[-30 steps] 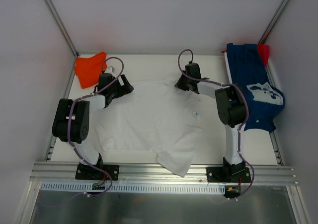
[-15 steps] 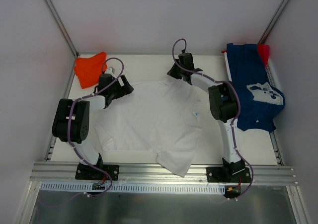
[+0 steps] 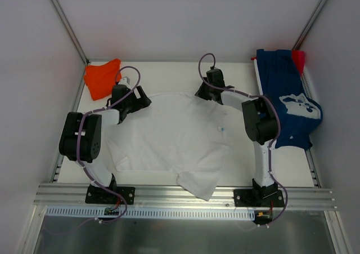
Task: Fold and stack the t-shirts
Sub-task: Flatten out the tshirt
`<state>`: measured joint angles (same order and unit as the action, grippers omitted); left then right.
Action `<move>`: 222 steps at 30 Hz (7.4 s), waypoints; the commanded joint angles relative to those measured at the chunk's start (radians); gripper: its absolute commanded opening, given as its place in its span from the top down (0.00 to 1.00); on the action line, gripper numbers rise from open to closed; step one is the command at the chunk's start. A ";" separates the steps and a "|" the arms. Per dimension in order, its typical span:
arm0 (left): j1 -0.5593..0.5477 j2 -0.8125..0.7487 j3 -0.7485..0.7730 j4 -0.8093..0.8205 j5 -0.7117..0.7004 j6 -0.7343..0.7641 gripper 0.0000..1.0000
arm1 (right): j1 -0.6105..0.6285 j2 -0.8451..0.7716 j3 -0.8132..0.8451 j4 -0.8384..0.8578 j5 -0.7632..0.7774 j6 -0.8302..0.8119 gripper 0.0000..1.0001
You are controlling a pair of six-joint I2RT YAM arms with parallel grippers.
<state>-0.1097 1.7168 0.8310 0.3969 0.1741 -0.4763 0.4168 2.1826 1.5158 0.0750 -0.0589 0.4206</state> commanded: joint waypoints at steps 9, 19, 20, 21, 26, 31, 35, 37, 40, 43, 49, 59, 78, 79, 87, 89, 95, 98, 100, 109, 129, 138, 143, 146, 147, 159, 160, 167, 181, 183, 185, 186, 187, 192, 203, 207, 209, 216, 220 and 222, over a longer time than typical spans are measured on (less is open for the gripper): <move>0.007 -0.043 -0.013 0.045 0.008 0.021 0.08 | 0.019 -0.164 -0.129 0.108 0.013 -0.020 0.99; 0.007 -0.042 -0.013 0.045 0.010 0.022 0.08 | 0.034 -0.066 -0.043 0.106 0.002 0.015 1.00; 0.007 -0.040 -0.013 0.045 0.010 0.021 0.08 | 0.034 -0.064 -0.040 0.105 0.002 0.017 0.99; 0.007 -0.042 -0.013 0.045 0.008 0.021 0.07 | 0.033 -0.063 -0.039 0.105 0.004 0.017 1.00; 0.007 -0.042 -0.015 0.046 0.010 0.021 0.07 | 0.034 -0.055 -0.036 0.106 0.014 0.009 1.00; 0.007 -0.045 -0.018 0.051 0.008 0.021 0.07 | 0.034 -0.034 -0.026 0.106 0.018 0.007 1.00; 0.007 -0.046 -0.021 0.056 0.008 0.021 0.07 | 0.034 -0.033 -0.032 0.111 0.021 0.009 1.00; 0.007 -0.046 -0.021 0.056 0.008 0.021 0.07 | 0.034 -0.038 -0.051 0.115 0.027 0.009 1.00; 0.007 -0.046 -0.021 0.056 0.008 0.021 0.07 | 0.031 -0.041 -0.066 0.126 0.033 0.010 0.99; 0.007 -0.046 -0.021 0.056 0.010 0.021 0.07 | 0.030 -0.040 -0.075 0.132 0.033 0.015 1.00; 0.007 -0.046 -0.023 0.060 0.010 0.021 0.07 | 0.028 -0.067 -0.121 0.155 0.045 0.017 1.00; 0.007 -0.048 -0.026 0.062 0.013 0.022 0.07 | 0.016 -0.037 -0.077 0.144 0.030 0.009 1.00; 0.005 -0.062 -0.050 0.089 0.018 0.024 0.06 | -0.036 0.494 0.816 0.035 0.017 0.084 0.62; 0.005 -0.063 -0.053 0.091 0.018 0.025 0.05 | -0.038 0.502 0.833 0.067 0.024 0.096 0.50; 0.005 -0.065 -0.056 0.099 0.028 0.031 0.04 | -0.049 0.262 0.577 0.299 0.053 -0.022 0.00; 0.005 -0.059 -0.049 0.095 0.031 0.034 0.03 | -0.050 0.144 0.356 0.403 0.098 -0.060 0.00; 0.007 -0.048 -0.015 0.060 0.045 0.030 0.04 | -0.049 -0.401 -0.216 0.583 0.158 -0.132 0.00; 0.007 -0.049 -0.010 0.040 0.035 0.028 0.04 | -0.047 -0.695 -0.484 0.571 0.197 -0.105 0.01; 0.007 -0.045 0.013 0.005 -0.002 0.039 0.04 | -0.039 -0.846 -0.613 0.530 0.208 -0.082 0.01; 0.010 -0.005 0.160 -0.179 -0.185 0.087 0.08 | 0.054 -1.788 -1.086 0.071 0.327 0.001 0.01; -0.007 0.147 0.304 -0.227 -0.159 -0.004 0.11 | 0.062 -2.224 -0.931 -0.570 0.413 -0.112 0.00; -0.013 0.179 0.353 -0.245 -0.195 0.016 0.11 | 0.063 -2.241 -0.908 -0.619 0.427 -0.138 0.00; -0.022 0.181 0.367 -0.256 -0.205 0.031 0.11 | 0.063 -2.252 -0.899 -0.642 0.438 -0.148 0.00; -0.034 0.182 0.367 -0.263 -0.235 0.044 0.11 | 0.062 -2.258 -0.904 -0.652 0.445 -0.149 0.01; -0.038 0.185 0.376 -0.274 -0.240 0.045 0.10 | 0.062 -2.259 -0.908 -0.650 0.446 -0.151 0.01; -0.054 0.274 0.525 -0.440 -0.343 0.018 0.10 | 0.062 -2.290 -0.890 -0.685 0.475 -0.169 0.01; -0.054 0.276 0.527 -0.447 -0.357 0.016 0.10 | 0.062 -2.293 -0.888 -0.687 0.476 -0.171 0.00; -0.091 0.193 0.397 -0.350 -0.338 0.047 0.10 | 0.062 -2.295 -0.904 -0.689 0.496 -0.195 0.00; -0.120 0.182 0.356 -0.320 -0.401 0.051 0.09 | 0.063 -2.298 -0.918 -0.693 0.472 -0.183 0.01; -0.122 0.223 0.422 -0.380 -0.430 0.044 0.10 | 0.063 -2.302 -0.905 -0.713 0.481 -0.186 0.00; -0.122 0.248 0.483 -0.420 -0.449 0.035 0.10 | 0.062 -2.310 -0.899 -0.733 0.487 -0.194 0.01; -0.122 0.259 0.499 -0.434 -0.458 0.033 0.10 | 0.062 -2.314 -0.896 -0.739 0.493 -0.197 0.00; -0.122 0.279 0.528 -0.457 -0.479 0.024 0.10 | 0.063 -2.325 -0.888 -0.747 0.501 -0.198 0.00; -0.120 0.336 0.617 -0.524 -0.521 0.008 0.09 | 0.063 -2.333 -0.873 -0.758 0.501 -0.209 0.01; -0.189 0.106 0.491 -0.535 -0.653 0.038 0.07 | 0.063 -2.331 -0.899 -0.732 0.487 -0.213 0.01; -0.189 0.049 0.433 -0.535 -0.657 0.038 0.07 | 0.065 -2.338 -0.899 -0.732 0.484 -0.214 0.01; -0.189 0.058 0.415 -0.537 -0.648 0.036 0.07 | 0.065 -2.342 -0.901 -0.733 0.476 -0.212 0.01; -0.189 0.108 0.364 -0.537 -0.639 -0.048 0.07 | 0.071 -2.347 -0.893 -0.738 0.470 -0.213 0.01; -0.189 0.159 0.388 -0.552 -0.640 -0.064 0.07 | 0.080 -2.347 -0.891 -0.738 0.472 -0.215 0.01; -0.189 0.191 0.411 -0.553 -0.640 -0.065 0.07 | 0.085 -2.345 -0.891 -0.736 0.472 -0.217 0.01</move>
<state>-0.3038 1.8778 1.2018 -0.1410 -0.4492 -0.5125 0.4892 0.0090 0.6113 -0.6712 0.4149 0.2256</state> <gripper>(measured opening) 0.926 0.993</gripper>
